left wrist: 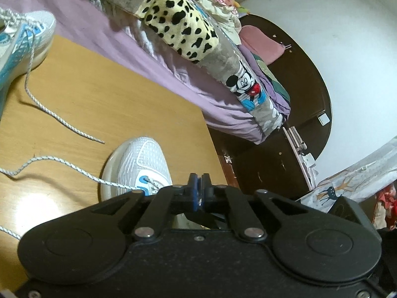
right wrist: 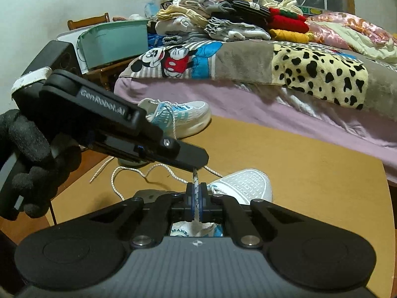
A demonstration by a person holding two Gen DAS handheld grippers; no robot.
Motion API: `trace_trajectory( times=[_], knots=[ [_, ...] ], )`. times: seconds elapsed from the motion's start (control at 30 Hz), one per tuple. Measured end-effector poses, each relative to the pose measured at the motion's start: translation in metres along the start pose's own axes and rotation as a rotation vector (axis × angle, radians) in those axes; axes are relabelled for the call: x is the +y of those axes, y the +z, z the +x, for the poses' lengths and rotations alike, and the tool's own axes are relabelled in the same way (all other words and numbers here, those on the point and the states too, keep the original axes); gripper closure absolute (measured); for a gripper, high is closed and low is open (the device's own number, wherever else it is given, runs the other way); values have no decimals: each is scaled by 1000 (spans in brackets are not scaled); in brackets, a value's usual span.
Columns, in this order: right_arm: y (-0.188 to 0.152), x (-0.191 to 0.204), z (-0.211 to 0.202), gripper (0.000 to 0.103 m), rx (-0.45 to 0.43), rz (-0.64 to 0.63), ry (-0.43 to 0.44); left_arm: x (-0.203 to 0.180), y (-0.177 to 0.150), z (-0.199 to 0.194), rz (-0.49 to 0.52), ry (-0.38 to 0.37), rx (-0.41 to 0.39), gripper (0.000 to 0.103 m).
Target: Lace up shoes with both hands
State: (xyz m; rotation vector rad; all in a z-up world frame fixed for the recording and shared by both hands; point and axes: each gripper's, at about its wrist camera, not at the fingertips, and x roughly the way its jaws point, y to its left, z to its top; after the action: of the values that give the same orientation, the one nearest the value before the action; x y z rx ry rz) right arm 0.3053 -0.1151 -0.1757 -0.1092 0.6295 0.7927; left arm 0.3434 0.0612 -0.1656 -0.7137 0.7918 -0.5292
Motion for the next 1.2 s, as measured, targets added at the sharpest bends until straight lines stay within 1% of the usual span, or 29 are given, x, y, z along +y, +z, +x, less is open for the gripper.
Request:
trace_trajectory(
  times=[0.13,0.17,0.2,0.23,0.37,0.57,0.63,0.7,0.73,0.83,0.9,0.93,0.97,1.0,1.07,1.1,1.13,1.17,1.2],
  knots=[
    [1,0,0,97,-2,5,1,1,-1,0,-1,8,-8,103],
    [1,0,-1,94,-3,5,-4,1,-1,0,0,9,-7,103],
    [1,1,0,88,0,6,-6,1,-1,1,0,10,-6,103],
    [1,1,0,86,-1,8,-7,0,-1,1,3,10,-5,103],
    [1,0,-2,85,-11,11,-10,-1,-2,2,12,12,0,103],
    [0,-1,-2,87,-22,8,-4,-3,-4,4,27,14,8,103],
    [0,-2,-2,91,-23,9,-2,-3,-5,4,31,15,10,103],
    [-1,-3,-2,98,-24,13,2,-4,-4,5,35,16,12,103],
    [-1,-4,-3,98,-25,16,4,-4,-4,5,36,17,13,103],
    [-1,-7,-3,99,-22,31,8,-5,-2,3,41,38,0,101],
    [0,-10,-5,99,-18,17,-17,-3,2,-2,52,78,-21,100],
    [1,-13,-5,99,-1,0,-76,-3,3,-4,78,107,-20,98],
    [1,-17,-6,99,15,-17,-137,-3,4,-6,106,138,-19,94],
    [0,-24,-7,99,31,-12,-195,-3,5,-8,134,169,-18,90],
    [-3,-40,-10,99,60,18,-294,-4,5,-11,202,218,-3,80],
    [-3,-45,-12,99,64,32,-314,-6,2,-10,236,222,13,76],
    [-4,-48,-13,99,62,43,-315,-8,0,-9,269,225,30,70],
    [-4,-49,-13,99,55,58,-299,-11,-3,-8,305,229,48,67],
    [-3,-48,-12,99,50,70,-278,-13,-7,-6,342,232,66,66]
  ],
)
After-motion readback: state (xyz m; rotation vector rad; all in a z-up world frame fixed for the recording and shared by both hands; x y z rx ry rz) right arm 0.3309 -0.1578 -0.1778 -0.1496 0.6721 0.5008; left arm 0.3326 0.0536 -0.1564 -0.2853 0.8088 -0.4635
